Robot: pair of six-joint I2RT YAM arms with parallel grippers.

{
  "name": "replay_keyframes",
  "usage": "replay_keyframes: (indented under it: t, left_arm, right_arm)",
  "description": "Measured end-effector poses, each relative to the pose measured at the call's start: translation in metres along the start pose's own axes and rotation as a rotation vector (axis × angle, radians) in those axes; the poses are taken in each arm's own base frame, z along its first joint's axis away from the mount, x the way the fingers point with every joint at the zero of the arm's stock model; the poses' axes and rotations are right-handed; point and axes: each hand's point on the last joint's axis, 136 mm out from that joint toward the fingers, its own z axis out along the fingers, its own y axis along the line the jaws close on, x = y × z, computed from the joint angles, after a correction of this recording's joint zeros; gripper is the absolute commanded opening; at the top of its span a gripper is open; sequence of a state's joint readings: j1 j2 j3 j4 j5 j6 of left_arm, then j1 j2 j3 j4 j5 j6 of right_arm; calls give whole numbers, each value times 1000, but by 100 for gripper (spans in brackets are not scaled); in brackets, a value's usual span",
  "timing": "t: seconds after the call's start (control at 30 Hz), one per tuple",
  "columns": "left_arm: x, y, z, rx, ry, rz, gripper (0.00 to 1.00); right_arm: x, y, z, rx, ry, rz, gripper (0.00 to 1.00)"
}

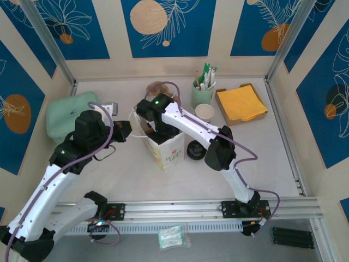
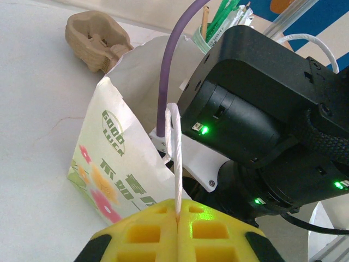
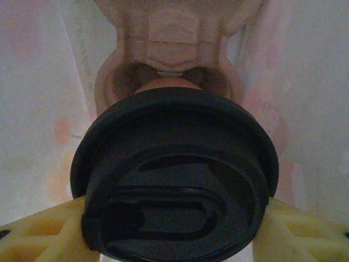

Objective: Pack the takeout coffee

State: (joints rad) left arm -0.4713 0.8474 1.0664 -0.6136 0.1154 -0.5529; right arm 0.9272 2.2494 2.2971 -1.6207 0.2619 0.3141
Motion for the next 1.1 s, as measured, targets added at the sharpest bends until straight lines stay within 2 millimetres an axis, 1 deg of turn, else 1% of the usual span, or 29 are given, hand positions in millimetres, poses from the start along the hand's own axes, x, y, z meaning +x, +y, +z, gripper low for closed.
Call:
replay_keyframes:
  t: [0.63,1.1]
  left_arm:
    - [0,0,0,0,0,0,0]
    - [0,0,0,0,0,0,0]
  right_arm:
    - [-3,-5,-1,28,-16,8,61]
    - [-5,-7,7,52,1,19,61]
